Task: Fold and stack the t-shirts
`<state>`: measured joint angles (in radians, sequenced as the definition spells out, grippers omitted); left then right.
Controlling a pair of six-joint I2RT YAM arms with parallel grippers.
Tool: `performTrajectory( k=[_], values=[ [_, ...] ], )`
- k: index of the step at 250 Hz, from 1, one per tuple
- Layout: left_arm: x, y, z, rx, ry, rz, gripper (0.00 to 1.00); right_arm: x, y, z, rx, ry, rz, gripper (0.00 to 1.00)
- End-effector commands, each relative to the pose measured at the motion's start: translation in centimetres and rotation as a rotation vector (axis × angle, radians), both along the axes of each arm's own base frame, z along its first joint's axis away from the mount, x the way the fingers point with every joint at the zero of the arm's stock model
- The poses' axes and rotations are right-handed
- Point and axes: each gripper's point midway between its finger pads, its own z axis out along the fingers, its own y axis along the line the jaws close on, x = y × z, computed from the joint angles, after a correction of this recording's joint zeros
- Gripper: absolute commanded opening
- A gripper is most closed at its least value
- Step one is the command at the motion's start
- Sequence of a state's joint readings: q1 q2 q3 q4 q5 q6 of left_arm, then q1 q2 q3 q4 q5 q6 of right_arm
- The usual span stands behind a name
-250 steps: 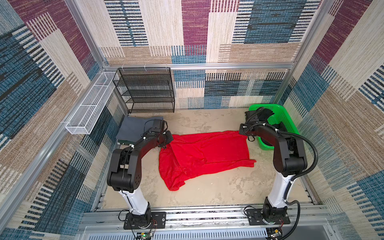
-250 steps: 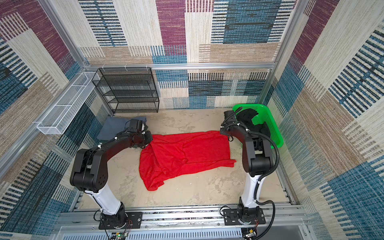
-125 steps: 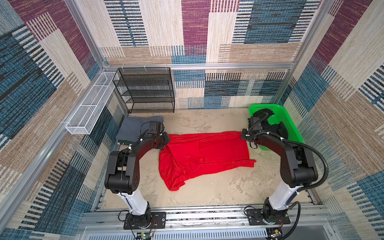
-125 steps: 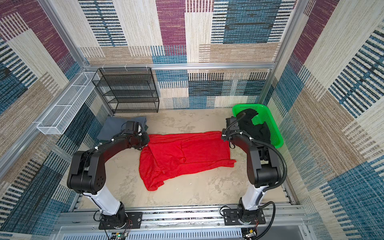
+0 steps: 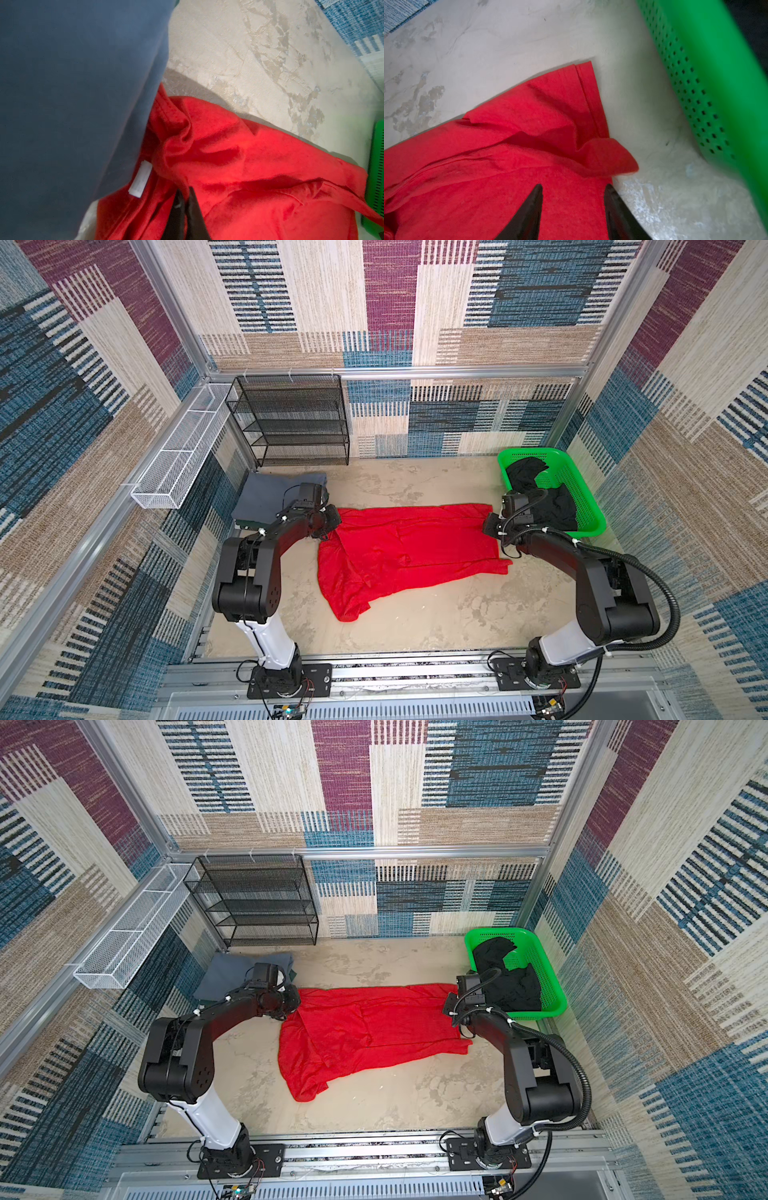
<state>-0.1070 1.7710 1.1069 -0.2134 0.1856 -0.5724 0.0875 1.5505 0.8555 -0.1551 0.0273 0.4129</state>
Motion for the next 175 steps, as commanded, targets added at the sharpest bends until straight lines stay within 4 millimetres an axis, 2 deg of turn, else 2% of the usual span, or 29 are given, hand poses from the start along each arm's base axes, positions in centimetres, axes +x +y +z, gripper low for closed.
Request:
performTrajectory(
  k=[1,28,48,58,69,85,141,175],
  values=[
    [0.6,-0.2,0.7,-0.012,-0.025,-0.004,0.00,1.0,-0.6,2.0,-0.008,-0.029,-0.045,0.52],
    [0.7,-0.4,0.9,-0.018,-0.027,-0.012,0.00,2.2,-0.3,3.6,0.003,-0.030,-0.046,0.54],
    [0.7,-0.4,1.1,-0.022,-0.032,-0.014,0.00,3.0,0.0,3.8,0.012,-0.004,-0.043,0.54],
    [0.7,-0.4,1.1,-0.024,-0.033,-0.013,0.00,3.6,0.3,3.8,0.010,-0.002,-0.035,0.51],
    [0.7,-0.4,1.2,-0.027,-0.036,-0.013,0.00,4.0,0.8,3.7,-0.003,0.000,-0.026,0.42],
    [0.7,-0.5,1.1,-0.030,-0.035,-0.015,0.00,4.7,2.4,3.6,-0.017,-0.001,0.016,0.36],
    [0.7,-0.8,1.2,-0.044,-0.037,-0.023,0.00,7.6,8.7,1.9,-0.028,0.021,0.170,0.33],
    [0.6,-0.6,1.2,-0.036,-0.038,-0.020,0.00,9.1,11.7,0.4,-0.015,0.046,0.239,0.32]
  ],
)
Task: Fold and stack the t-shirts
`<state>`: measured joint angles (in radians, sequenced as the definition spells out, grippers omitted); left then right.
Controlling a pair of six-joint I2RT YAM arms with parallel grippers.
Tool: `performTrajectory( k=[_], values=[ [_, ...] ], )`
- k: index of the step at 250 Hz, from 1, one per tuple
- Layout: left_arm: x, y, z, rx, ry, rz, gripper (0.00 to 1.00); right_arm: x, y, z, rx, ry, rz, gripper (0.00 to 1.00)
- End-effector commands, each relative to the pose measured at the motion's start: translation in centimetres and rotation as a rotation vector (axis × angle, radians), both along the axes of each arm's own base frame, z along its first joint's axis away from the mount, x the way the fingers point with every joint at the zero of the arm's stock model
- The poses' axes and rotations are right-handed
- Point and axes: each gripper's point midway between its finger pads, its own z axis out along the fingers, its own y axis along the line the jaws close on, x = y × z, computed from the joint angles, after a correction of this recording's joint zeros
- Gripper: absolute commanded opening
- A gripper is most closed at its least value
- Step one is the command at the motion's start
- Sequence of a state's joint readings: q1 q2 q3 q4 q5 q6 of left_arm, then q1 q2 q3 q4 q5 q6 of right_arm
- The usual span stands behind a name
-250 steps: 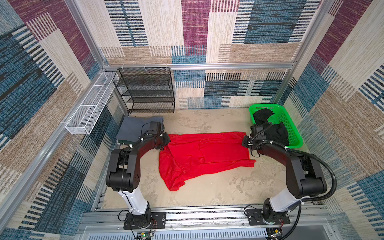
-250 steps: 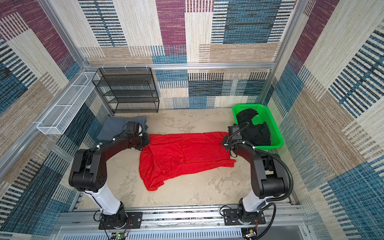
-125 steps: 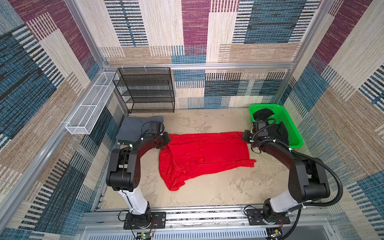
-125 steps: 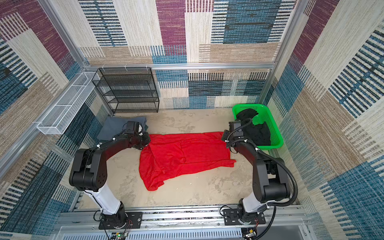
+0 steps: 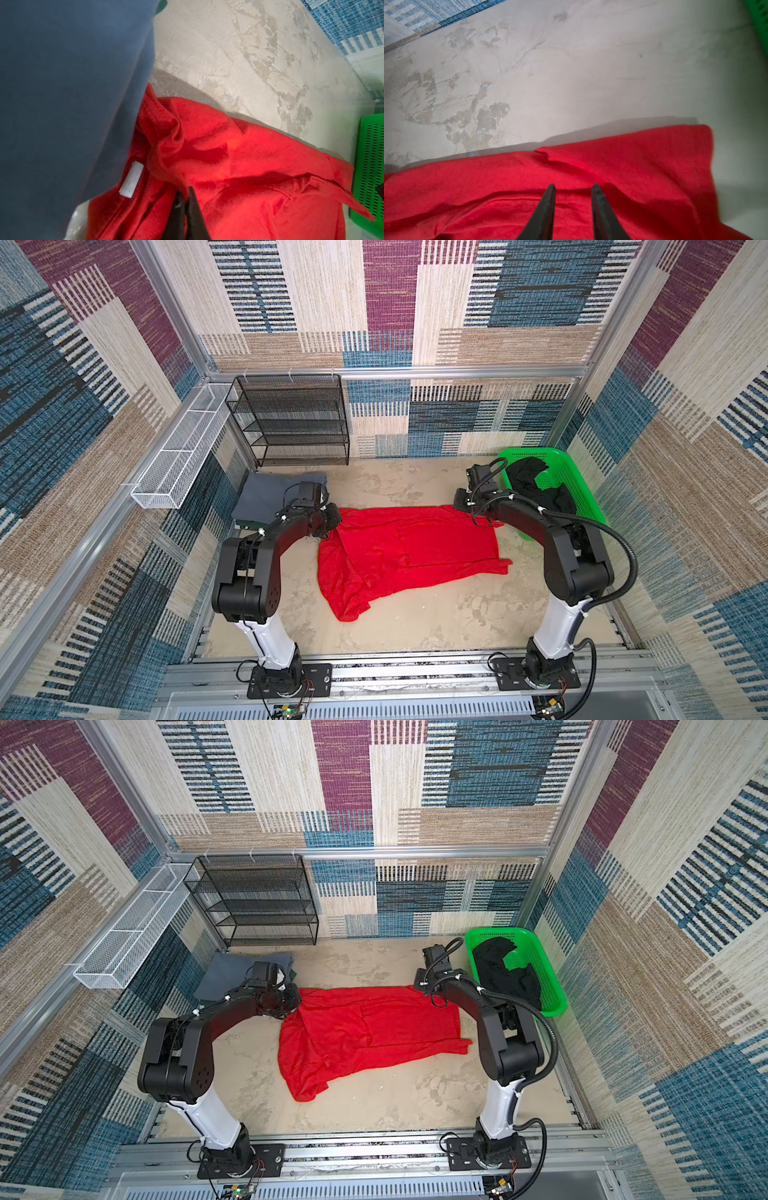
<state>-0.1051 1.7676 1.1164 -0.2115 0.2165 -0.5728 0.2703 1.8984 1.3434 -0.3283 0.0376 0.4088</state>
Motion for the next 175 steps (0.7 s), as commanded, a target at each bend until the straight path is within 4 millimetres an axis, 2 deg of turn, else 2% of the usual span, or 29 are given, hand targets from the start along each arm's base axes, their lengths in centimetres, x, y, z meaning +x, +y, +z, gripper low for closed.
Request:
performTrajectory(
  k=[1,38,74,140,175],
  values=[
    [0.4,-0.1,0.6,-0.009,-0.027,-0.003,0.00,1.0,2.1,-1.0,0.000,0.016,0.060,0.32],
    [0.4,0.1,0.7,0.001,-0.027,-0.001,0.00,1.6,4.9,-2.9,-0.037,0.054,0.126,0.32],
    [0.4,0.2,0.7,0.001,-0.029,0.004,0.00,1.2,7.0,-4.7,-0.058,0.097,0.180,0.30],
    [0.6,0.5,0.9,-0.003,-0.033,0.008,0.00,-0.9,7.2,-6.0,-0.072,0.133,0.187,0.29],
    [0.4,0.8,0.8,-0.002,-0.029,0.013,0.00,-2.1,6.6,-7.3,-0.090,0.166,0.179,0.29]
  ],
)
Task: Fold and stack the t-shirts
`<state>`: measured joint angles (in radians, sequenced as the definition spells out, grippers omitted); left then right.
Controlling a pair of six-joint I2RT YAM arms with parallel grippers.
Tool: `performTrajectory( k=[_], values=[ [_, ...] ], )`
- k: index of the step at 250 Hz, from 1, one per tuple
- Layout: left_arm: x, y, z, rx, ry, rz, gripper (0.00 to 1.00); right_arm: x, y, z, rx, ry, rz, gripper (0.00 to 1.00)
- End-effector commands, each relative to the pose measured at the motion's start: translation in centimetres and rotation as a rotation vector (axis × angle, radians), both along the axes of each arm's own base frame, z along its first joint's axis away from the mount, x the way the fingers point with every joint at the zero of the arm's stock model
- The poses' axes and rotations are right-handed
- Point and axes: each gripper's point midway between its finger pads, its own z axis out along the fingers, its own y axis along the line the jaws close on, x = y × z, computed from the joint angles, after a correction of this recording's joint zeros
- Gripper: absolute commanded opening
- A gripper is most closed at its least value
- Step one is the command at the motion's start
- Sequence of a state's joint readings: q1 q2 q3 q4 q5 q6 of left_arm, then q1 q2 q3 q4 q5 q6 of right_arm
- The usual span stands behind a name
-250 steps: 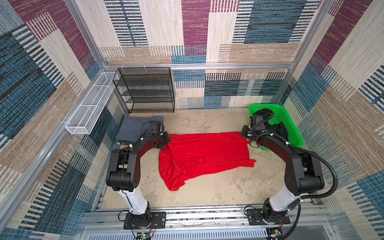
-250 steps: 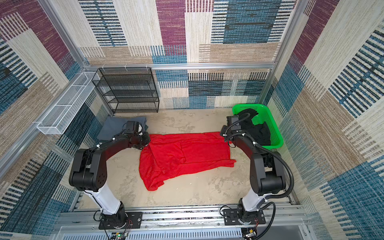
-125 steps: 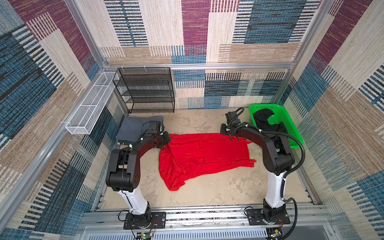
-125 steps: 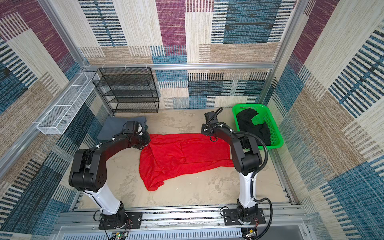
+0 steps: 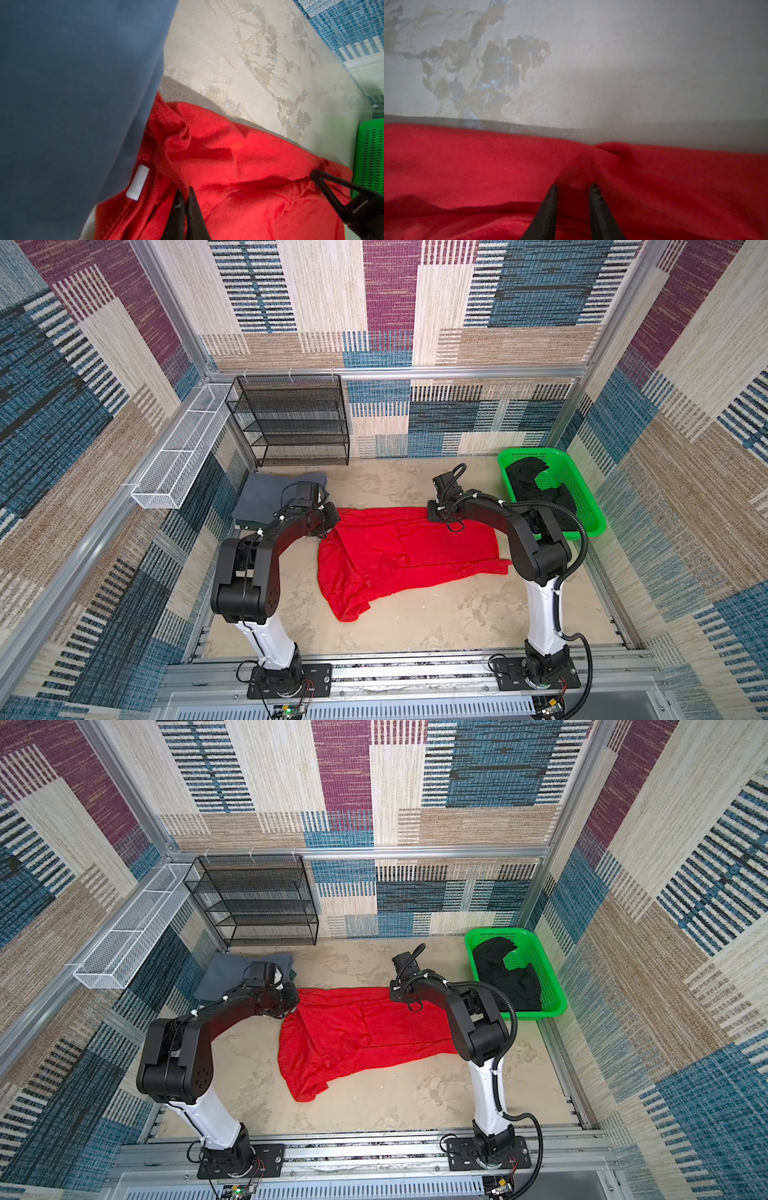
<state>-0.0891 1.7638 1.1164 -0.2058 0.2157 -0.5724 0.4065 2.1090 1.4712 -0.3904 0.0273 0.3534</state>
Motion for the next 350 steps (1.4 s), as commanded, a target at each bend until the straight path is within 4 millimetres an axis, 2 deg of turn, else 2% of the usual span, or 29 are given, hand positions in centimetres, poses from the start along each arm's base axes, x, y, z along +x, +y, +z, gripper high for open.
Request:
performTrajectory(
  k=[1,111,148,177,228,256,291,322,350],
  values=[
    [0.2,0.1,0.5,-0.002,-0.020,-0.002,0.00,-1.1,-0.6,-0.9,-0.023,0.034,-0.008,0.29],
    [-0.2,0.9,0.1,0.007,-0.008,0.021,0.00,-3.8,-2.6,-0.9,-0.073,0.059,-0.043,0.28],
    [-0.1,1.0,0.0,0.010,-0.005,0.024,0.00,-4.1,-3.4,-0.3,-0.099,0.046,-0.066,0.28],
    [-0.3,1.2,-0.2,0.016,0.000,0.028,0.00,-4.1,-4.3,-0.7,-0.154,0.045,-0.080,0.29],
    [-0.8,2.6,-0.4,0.029,0.008,0.061,0.00,-2.4,-4.5,-1.6,-0.193,0.040,-0.103,0.27],
    [-1.2,3.4,-0.3,0.041,0.006,0.081,0.00,-0.7,-4.4,-1.2,-0.202,0.003,-0.121,0.25],
    [-1.1,3.6,-0.4,0.034,0.008,0.084,0.00,1.6,-3.2,0.1,-0.191,-0.041,-0.097,0.24],
    [-1.0,3.6,-0.5,0.026,0.008,0.085,0.00,2.7,-4.3,1.8,-0.258,-0.095,-0.130,0.28],
    [-0.9,3.5,-0.5,0.020,0.006,0.084,0.00,2.4,-5.3,3.0,-0.283,-0.114,-0.148,0.33]
  ],
)
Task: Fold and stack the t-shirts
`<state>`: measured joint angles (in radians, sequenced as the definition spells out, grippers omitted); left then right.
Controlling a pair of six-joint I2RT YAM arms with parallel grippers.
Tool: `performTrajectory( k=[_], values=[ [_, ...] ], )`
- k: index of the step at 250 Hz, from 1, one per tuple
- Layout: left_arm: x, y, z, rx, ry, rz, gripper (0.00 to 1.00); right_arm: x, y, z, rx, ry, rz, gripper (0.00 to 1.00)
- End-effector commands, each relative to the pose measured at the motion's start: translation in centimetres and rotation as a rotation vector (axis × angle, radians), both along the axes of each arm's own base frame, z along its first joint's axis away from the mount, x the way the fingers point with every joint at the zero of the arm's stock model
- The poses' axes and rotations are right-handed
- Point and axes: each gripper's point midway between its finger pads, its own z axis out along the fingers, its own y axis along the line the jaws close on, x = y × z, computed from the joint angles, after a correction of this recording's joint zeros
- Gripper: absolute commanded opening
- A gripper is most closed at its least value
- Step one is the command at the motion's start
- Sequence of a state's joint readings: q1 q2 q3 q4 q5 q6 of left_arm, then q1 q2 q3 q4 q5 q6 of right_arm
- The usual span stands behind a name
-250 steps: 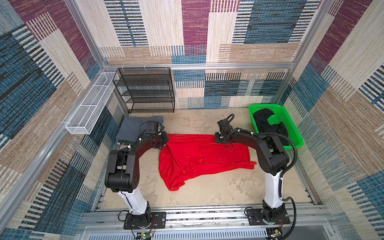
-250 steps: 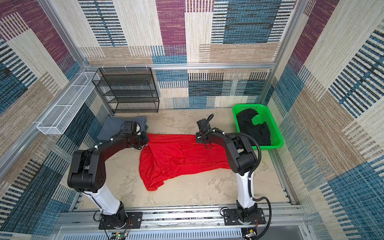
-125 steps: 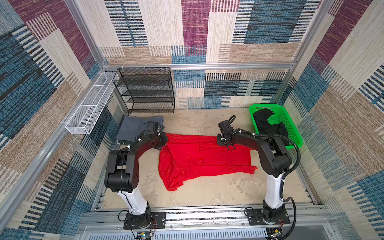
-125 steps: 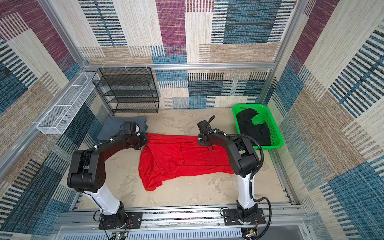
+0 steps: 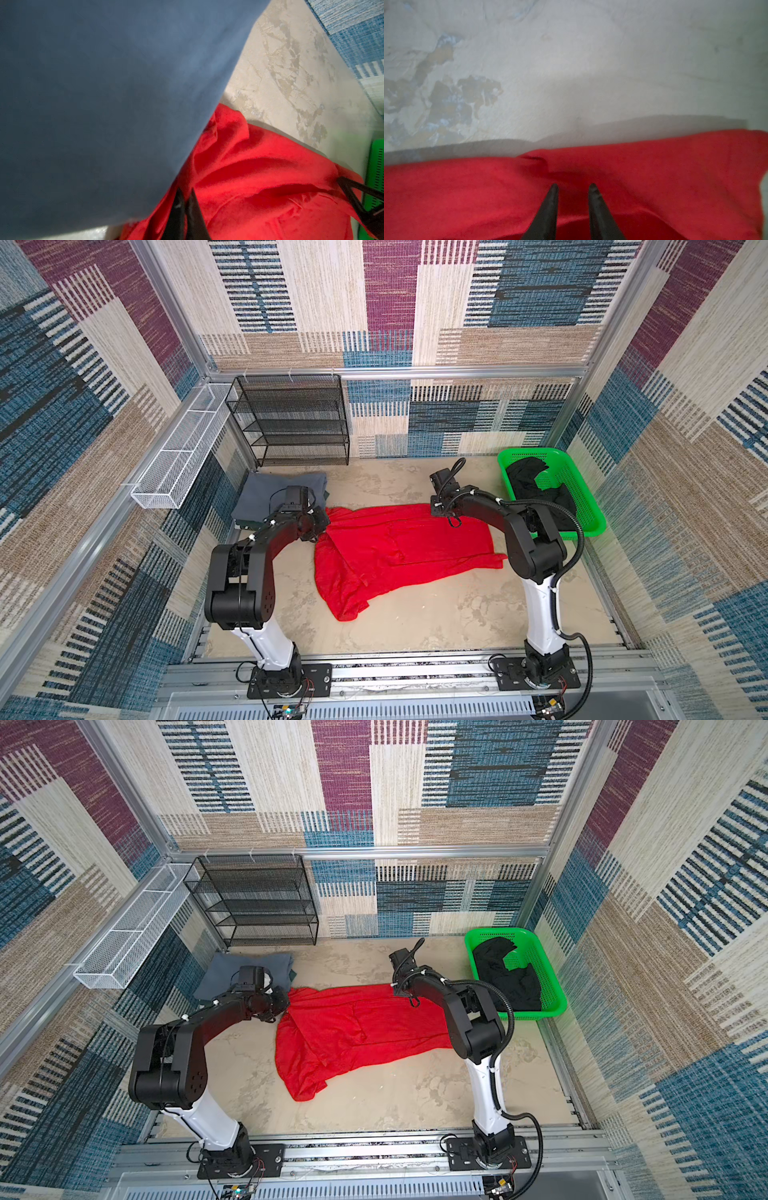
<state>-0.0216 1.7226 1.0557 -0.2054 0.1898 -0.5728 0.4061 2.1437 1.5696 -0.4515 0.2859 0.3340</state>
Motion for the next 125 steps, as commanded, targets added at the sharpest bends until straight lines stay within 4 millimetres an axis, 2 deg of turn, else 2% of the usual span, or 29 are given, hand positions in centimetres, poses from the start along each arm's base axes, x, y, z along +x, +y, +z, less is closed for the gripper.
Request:
performTrajectory(
  k=[1,26,74,125],
  values=[
    [0.3,0.1,0.2,-0.002,-0.012,0.001,0.00,-0.4,-1.7,1.4,-0.071,-0.022,-0.031,0.33],
    [0.5,0.0,0.3,-0.009,-0.018,-0.001,0.00,-1.6,-2.8,1.3,-0.051,-0.016,-0.047,0.35],
    [0.6,-0.2,0.1,-0.019,-0.015,-0.006,0.00,-4.3,-5.8,-0.5,-0.036,0.037,-0.107,0.34],
    [0.7,-0.3,0.0,-0.028,-0.013,-0.009,0.00,-5.9,-6.9,-1.4,-0.031,0.064,-0.124,0.33]
  ],
)
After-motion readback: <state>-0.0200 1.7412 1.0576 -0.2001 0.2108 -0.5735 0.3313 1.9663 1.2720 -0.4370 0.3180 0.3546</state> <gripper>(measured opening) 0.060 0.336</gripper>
